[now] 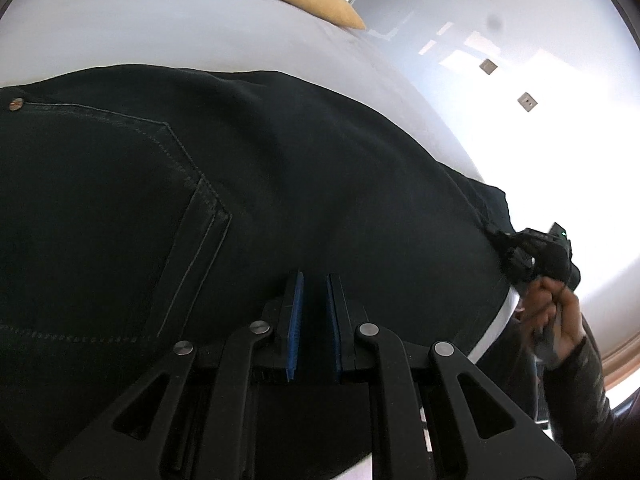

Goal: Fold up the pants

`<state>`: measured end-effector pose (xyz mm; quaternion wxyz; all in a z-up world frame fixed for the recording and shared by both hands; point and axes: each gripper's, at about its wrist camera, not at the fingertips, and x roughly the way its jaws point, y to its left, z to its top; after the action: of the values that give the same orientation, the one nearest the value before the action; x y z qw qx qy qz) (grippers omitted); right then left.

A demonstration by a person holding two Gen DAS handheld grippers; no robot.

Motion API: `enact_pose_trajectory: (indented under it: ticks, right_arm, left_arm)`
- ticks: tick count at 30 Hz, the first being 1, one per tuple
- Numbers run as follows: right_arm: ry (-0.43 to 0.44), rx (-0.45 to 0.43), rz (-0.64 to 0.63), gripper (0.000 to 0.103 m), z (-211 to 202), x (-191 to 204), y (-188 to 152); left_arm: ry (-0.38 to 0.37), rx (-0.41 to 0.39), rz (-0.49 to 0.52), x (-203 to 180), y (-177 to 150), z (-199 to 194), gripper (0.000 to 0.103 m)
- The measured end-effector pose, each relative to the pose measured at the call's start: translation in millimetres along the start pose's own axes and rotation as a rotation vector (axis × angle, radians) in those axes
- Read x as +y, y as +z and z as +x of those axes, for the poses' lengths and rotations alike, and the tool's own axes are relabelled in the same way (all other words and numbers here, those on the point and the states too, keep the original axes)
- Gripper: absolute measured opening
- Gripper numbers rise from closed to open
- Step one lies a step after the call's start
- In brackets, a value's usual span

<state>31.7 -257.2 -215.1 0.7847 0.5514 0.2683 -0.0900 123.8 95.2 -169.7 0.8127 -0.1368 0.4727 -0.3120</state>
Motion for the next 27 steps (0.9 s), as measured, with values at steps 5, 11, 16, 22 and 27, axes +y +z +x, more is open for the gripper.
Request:
enact_pose_trajectory:
  ticks: [5, 11, 16, 22, 27]
  right_arm:
    - [-0.076, -0.138, -0.019, 0.006, -48, 18, 17]
    - [0.180, 0.317, -0.176, 0.006, 66, 107, -62]
    - [0.150, 0.497, -0.139, 0.000, 141, 103, -91]
    - [0.114, 0.226, -0.074, 0.000, 105, 61, -18]
    - [0.045, -0.013, 0.020, 0.000, 41, 13, 61]
  left_arm:
    - [0.077, -0.031, 0.064, -24, 16, -30, 0.012]
    - [0.050, -0.010, 0.136, -38, 77, 8, 0.012]
    - [0.030, 0.075, 0.090, -16, 80, 48, 0.011]
    - [-0.071, 0.037, -0.072, 33, 65, 34, 0.008]
    - [-0.025, 0.030, -0.092, 59, 61, 14, 0.007]
